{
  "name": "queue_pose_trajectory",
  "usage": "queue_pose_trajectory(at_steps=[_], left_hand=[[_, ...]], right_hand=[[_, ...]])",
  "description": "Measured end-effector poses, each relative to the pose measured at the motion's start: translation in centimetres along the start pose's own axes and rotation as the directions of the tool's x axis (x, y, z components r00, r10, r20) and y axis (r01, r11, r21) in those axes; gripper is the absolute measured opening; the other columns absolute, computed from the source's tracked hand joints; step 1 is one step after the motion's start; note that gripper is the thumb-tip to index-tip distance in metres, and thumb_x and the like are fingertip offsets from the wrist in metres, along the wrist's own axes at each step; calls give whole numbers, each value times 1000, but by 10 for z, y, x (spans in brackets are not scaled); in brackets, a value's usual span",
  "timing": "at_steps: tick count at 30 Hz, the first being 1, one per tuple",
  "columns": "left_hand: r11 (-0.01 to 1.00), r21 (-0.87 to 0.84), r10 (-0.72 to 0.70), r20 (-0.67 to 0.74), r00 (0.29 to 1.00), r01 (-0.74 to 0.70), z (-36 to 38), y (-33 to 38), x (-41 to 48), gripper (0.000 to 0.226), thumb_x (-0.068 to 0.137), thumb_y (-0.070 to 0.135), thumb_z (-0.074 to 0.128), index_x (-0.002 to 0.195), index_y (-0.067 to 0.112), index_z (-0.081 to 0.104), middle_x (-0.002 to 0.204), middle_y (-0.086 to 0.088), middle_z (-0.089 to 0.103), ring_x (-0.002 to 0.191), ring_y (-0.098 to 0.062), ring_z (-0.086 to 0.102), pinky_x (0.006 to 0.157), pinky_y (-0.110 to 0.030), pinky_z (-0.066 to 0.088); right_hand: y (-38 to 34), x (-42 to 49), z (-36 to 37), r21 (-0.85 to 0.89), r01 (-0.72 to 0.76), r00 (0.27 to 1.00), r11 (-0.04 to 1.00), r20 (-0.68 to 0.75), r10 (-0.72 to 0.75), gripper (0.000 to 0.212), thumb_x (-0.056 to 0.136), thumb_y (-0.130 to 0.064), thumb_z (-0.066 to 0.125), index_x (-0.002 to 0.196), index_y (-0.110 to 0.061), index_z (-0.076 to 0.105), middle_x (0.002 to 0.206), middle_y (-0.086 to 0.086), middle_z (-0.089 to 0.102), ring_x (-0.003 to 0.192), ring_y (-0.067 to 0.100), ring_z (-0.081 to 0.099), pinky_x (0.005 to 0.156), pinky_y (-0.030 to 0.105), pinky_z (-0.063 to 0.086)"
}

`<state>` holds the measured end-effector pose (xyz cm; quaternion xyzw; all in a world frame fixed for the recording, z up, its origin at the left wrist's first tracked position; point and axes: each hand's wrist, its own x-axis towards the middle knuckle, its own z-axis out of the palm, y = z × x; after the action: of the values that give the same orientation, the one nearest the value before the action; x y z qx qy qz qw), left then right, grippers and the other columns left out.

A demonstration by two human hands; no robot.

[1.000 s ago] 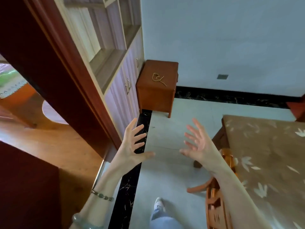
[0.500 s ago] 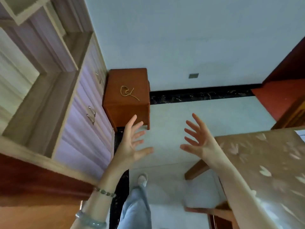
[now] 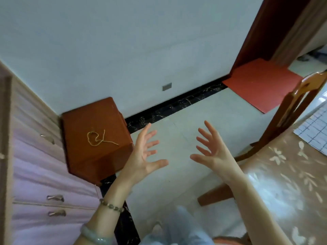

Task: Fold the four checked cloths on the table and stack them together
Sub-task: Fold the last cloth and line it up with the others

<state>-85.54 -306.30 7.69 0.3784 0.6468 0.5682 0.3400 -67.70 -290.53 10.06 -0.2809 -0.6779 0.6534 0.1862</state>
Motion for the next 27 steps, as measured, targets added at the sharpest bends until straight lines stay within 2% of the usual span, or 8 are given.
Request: queue_pose_trajectory(at_steps=[5,9,16,20,27], left_hand=[[999,29,10,127,992,-14,-5,-7,89,109,61,41,84,144,48,14,147,12,36,126,-4,48,102,-31,44],[999,46,11,202,979,-21,5,-14,180,107,61,38,83,143,49,16,146,13,37,126,-5,49,102,-33,45],[998,36,26,336,941,-41,47,1,331,108,61,37,83,146,43,17,146,14,38,126,-7,50,104,-38,45],[999,-13,50,396,917,-49,80,15,402,105,60,34,83,143,46,21,144,13,40,125,-10,51,102,-37,45],[998,-13,53,543,838,-55,133,22,515,107,60,33,82,145,42,19,145,12,39,124,-8,52,103,-39,46]], right_hand=[[5,58,-27,13,-13,992,1000,-123,15,99,73,-3,75,146,-39,19,147,-5,36,131,11,42,103,30,42],[12,116,-64,17,-16,975,1000,-220,20,101,69,-12,78,145,-42,19,146,-7,36,131,9,43,102,28,42],[0,205,-146,55,-23,928,998,-371,42,109,58,-43,84,146,-41,20,147,-7,36,131,9,42,107,36,39],[-11,245,-192,52,-27,889,998,-454,48,102,64,-27,79,147,-38,20,147,-5,36,131,12,42,107,37,39],[-15,294,-261,58,-54,811,997,-580,77,102,64,-23,78,146,-38,19,147,-5,35,131,12,41,106,34,39]])
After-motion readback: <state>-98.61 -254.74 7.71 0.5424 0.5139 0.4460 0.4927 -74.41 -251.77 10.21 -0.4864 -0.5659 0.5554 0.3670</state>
